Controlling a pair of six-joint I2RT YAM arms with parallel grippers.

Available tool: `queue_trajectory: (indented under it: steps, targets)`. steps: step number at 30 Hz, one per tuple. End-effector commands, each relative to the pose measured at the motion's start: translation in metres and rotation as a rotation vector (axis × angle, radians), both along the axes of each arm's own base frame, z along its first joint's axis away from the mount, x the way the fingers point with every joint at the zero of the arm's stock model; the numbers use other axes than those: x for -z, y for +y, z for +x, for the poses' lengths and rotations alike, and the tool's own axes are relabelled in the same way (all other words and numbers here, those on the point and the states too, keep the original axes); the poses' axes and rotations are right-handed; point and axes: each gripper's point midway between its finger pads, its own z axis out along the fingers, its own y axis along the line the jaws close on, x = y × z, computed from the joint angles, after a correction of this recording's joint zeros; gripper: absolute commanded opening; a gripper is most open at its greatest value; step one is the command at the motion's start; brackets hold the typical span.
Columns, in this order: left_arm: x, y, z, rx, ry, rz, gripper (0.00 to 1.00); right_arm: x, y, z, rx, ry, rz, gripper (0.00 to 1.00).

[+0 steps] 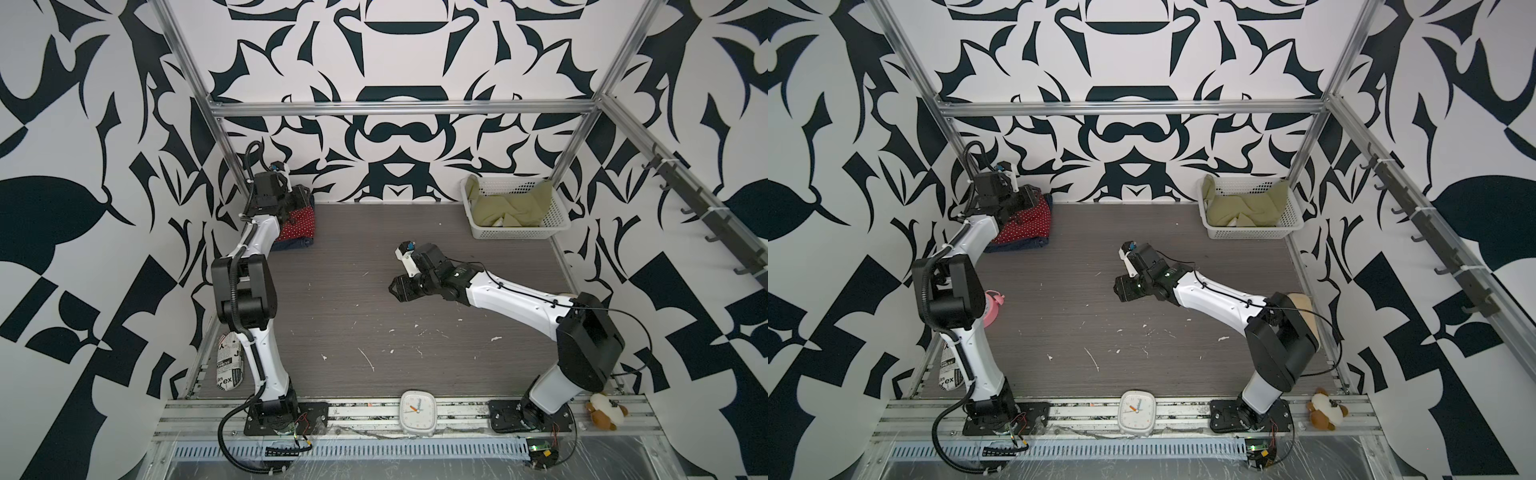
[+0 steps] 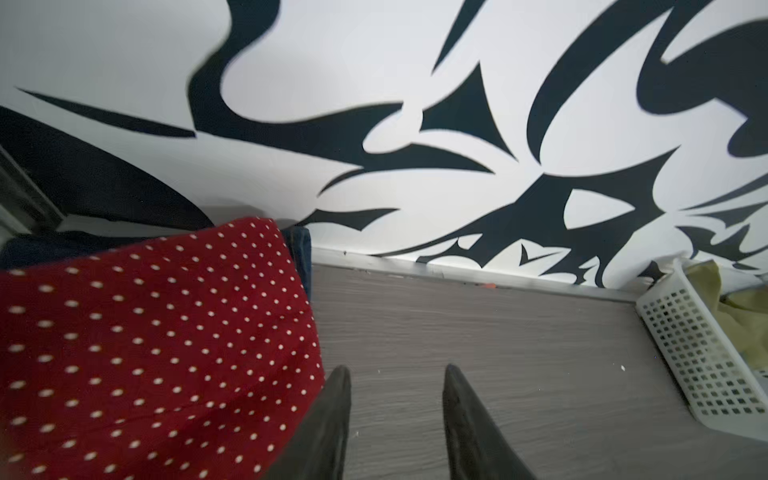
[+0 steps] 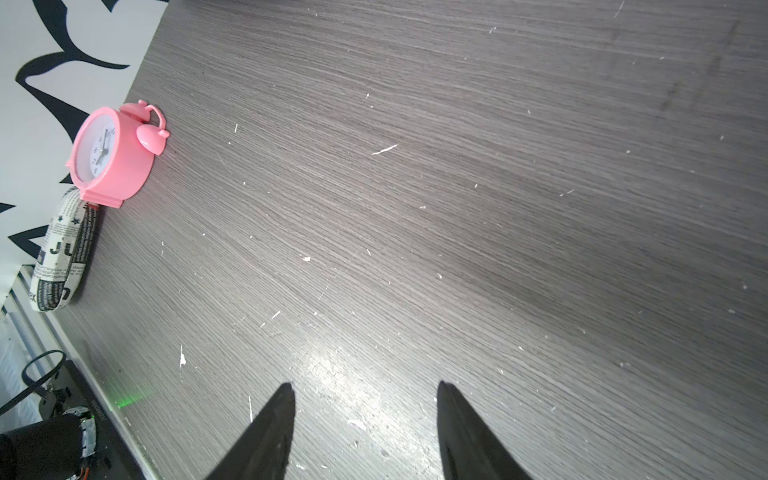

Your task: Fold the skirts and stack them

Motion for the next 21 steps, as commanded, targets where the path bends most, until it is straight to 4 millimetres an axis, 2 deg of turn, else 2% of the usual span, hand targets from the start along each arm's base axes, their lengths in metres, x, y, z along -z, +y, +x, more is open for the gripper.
queue_trajectory:
  steps: [1, 3, 4, 6, 10, 16, 21]
  targets:
    - [0.088, -0.008, -0.01, 0.024, 0.192, -0.131, 0.31, -0.023, 0.005, 0.005, 0.0, -0.042, 0.042, 0.59]
    - [0.111, -0.005, -0.018, -0.003, 0.239, -0.139, 0.3, -0.024, 0.003, 0.004, 0.003, -0.048, 0.041, 0.58]
    - [0.114, 0.0, -0.022, -0.028, 0.263, -0.162, 0.26, -0.025, 0.002, 0.004, 0.005, -0.05, 0.04, 0.59]
    - [0.115, 0.011, -0.03, -0.067, 0.265, -0.155, 0.27, -0.026, 0.001, 0.004, 0.007, -0.055, 0.042, 0.59]
    - [0.102, 0.022, -0.042, -0.107, 0.31, -0.171, 0.27, -0.027, 0.002, 0.004, 0.004, -0.057, 0.043, 0.59]
    - [0.099, 0.058, -0.054, -0.206, 0.392, -0.079, 0.25, -0.034, 0.005, 0.003, -0.002, -0.067, 0.074, 0.59]
    - [0.078, 0.06, -0.057, -0.2, 0.351, -0.038, 0.24, -0.034, 0.003, 0.002, -0.002, -0.07, 0.068, 0.59]
